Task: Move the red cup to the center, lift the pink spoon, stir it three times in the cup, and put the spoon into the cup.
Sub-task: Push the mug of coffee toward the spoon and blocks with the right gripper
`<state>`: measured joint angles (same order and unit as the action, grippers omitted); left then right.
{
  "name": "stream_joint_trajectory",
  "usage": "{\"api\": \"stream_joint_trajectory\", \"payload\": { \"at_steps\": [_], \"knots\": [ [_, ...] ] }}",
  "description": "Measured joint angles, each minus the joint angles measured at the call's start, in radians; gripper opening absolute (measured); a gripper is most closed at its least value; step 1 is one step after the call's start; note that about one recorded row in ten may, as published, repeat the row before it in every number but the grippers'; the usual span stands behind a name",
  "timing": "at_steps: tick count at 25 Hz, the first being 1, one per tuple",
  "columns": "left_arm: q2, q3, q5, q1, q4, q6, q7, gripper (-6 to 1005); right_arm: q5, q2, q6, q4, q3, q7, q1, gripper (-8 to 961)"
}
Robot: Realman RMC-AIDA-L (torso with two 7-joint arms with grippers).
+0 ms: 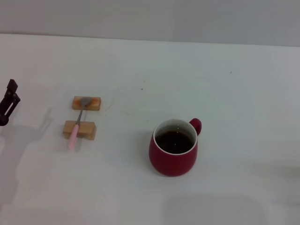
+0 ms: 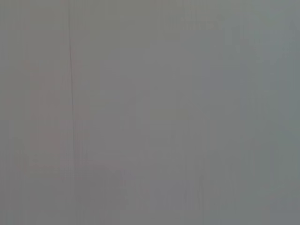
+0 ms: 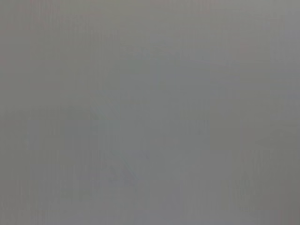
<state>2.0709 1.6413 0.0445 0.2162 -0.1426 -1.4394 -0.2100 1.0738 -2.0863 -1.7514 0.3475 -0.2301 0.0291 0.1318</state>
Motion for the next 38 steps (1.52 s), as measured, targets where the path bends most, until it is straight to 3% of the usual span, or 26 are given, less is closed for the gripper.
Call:
{"api": "stream_joint_trajectory", "payload": {
  "at_steps": [22,33,38],
  "knots": [
    [0.0,0.003,0.0,0.011,0.0,0.007,0.0,855,-0.002,0.0,0.026,0.005,0.0,0.012,-0.009,696],
    [0.002,0.006,0.0,0.023,0.0,0.008,0.0,851,0.006,0.001,0.039,0.007,-0.055,0.004,0.004,360],
    [0.002,0.008,0.0,0.023,0.0,0.008,0.0,850,0.008,0.0,-0.016,0.004,-0.085,0.004,0.011,189]
  ]
}}
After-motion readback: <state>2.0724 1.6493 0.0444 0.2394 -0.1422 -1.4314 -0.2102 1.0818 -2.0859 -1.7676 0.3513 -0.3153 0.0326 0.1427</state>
